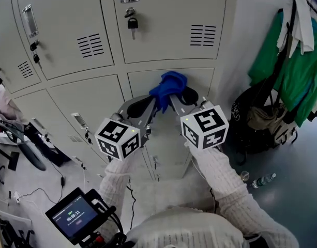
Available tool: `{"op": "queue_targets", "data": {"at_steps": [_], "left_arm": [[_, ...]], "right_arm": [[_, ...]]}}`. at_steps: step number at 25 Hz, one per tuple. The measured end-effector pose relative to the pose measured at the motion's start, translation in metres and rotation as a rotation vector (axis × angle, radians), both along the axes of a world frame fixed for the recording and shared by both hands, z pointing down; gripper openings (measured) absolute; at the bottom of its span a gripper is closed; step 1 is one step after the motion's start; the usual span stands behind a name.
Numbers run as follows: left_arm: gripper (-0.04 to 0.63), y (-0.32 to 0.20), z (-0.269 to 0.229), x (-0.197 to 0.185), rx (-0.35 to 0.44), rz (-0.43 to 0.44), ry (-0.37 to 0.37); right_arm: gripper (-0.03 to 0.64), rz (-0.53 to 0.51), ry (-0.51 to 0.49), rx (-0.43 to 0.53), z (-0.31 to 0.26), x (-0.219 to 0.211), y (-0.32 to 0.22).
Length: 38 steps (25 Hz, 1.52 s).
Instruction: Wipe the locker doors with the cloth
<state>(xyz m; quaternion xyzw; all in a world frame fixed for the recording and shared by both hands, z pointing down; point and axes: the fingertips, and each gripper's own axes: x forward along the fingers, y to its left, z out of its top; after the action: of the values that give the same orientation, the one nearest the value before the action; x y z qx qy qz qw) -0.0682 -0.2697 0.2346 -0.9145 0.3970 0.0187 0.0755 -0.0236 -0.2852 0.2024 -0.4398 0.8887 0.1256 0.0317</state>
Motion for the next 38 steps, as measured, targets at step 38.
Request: {"op": "queue_targets", "data": {"at_steps": [38], "left_arm": [[0.008,-0.024,0.07,-0.014,-0.182,-0.064,0.086]], "right_arm": [[0.054,-0.041,0.017,-0.209,0.093,-0.009,-0.02]]}}
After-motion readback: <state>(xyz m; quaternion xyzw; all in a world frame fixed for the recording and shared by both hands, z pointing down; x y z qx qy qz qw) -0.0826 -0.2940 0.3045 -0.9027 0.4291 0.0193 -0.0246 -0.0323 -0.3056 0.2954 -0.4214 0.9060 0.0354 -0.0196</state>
